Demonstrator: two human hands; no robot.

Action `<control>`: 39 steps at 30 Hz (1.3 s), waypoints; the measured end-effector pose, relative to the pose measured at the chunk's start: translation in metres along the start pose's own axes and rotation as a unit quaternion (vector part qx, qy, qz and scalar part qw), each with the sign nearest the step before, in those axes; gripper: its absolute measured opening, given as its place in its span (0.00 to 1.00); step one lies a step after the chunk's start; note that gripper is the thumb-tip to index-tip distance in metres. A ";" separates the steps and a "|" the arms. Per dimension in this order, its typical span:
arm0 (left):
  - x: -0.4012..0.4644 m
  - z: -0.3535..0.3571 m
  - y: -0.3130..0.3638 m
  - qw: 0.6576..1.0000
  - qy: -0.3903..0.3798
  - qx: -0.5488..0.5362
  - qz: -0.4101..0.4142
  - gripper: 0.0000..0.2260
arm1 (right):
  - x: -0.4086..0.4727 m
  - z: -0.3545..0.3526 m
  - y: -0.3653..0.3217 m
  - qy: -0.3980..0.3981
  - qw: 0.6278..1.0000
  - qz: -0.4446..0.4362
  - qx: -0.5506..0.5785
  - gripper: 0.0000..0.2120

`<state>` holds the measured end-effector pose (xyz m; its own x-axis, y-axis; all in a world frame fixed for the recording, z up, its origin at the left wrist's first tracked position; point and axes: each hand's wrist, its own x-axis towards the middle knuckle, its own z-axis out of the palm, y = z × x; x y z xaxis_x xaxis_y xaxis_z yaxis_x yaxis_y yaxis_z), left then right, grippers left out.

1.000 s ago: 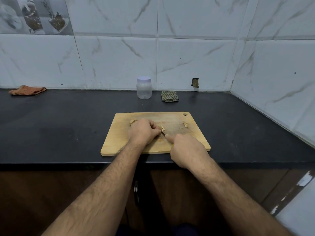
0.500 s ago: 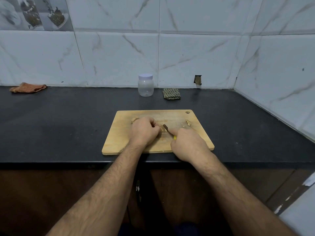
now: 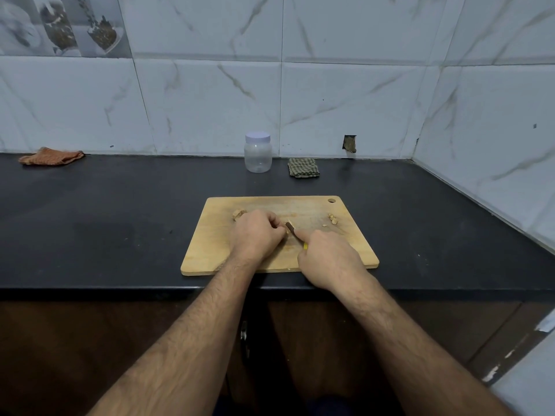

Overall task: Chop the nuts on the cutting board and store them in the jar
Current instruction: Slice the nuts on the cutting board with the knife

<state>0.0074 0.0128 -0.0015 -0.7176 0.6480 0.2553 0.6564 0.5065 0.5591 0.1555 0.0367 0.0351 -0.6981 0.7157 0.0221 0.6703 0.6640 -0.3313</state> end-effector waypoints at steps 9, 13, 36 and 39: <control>0.001 0.000 0.000 1.000 -0.004 -0.004 -0.008 0.05 | 0.000 -0.002 -0.005 -0.017 1.000 -0.001 -0.015 0.29; 0.001 0.000 0.000 1.000 -0.003 -0.004 -0.008 0.04 | 0.000 -0.003 -0.006 -0.026 0.999 -0.001 -0.027 0.29; 0.023 -0.003 0.005 0.995 -0.070 -0.016 -0.065 0.05 | 0.000 -0.006 -0.008 -0.055 0.996 0.005 -0.067 0.33; 0.021 -0.003 0.004 0.996 -0.062 -0.012 -0.062 0.05 | -0.004 -0.004 -0.006 -0.049 0.995 0.001 -0.082 0.33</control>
<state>-0.0056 0.0272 0.0087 -0.7572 0.6477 0.0843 0.5579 0.5743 0.5991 0.1549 0.0307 0.0412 -0.7125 0.6979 -0.0725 0.6982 0.6948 -0.1728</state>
